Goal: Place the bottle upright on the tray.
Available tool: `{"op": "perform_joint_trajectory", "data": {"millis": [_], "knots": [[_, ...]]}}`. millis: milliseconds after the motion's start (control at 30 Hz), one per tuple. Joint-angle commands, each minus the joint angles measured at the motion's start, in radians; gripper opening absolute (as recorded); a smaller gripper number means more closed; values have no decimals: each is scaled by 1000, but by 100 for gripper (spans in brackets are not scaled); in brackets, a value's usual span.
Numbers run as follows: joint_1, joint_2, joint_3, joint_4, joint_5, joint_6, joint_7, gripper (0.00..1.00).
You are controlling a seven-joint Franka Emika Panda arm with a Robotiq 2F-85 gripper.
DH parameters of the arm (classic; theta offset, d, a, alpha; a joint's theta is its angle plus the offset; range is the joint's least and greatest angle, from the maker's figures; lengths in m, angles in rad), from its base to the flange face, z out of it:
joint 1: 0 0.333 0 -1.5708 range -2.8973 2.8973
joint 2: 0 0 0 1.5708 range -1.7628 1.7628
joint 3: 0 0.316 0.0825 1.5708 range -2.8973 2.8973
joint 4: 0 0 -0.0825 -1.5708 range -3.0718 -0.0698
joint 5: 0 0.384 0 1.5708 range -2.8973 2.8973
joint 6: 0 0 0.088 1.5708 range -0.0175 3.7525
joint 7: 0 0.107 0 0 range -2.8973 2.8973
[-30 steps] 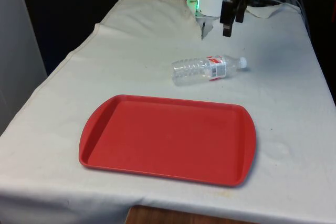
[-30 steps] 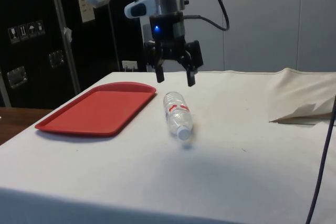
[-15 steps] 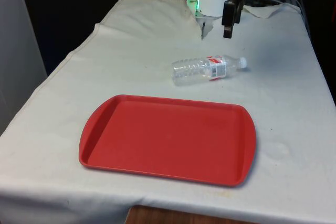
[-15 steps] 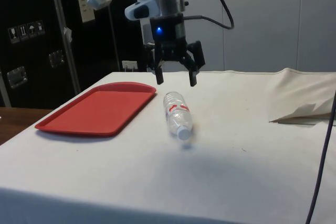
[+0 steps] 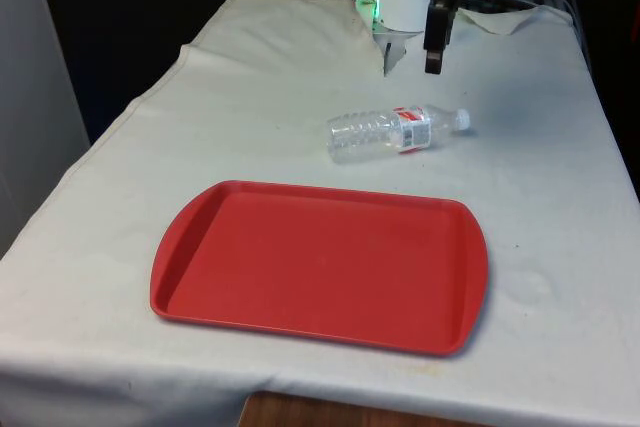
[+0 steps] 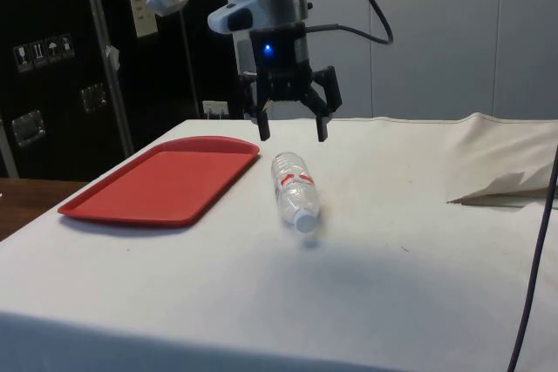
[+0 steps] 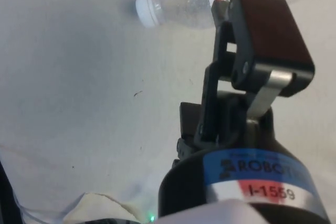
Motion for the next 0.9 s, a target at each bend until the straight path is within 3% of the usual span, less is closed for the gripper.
{"op": "perform_joint_trajectory", "data": {"millis": [0, 100, 333, 367, 400, 633, 867], "knots": [[-1, 1, -1, -4, -13, 20, -4, 100], [-1, 0, 0, 0, 0, 1, -16, 100], [-6, 2, 0, -7, -11, 30, -85, 100], [-5, 0, 0, -2, 0, 8, -82, 100], [-6, 3, 0, -8, -11, 34, -100, 100], [-7, 2, 0, -11, 0, 28, -146, 100], [-7, 13, 0, -15, -12, 61, -206, 100]]}}
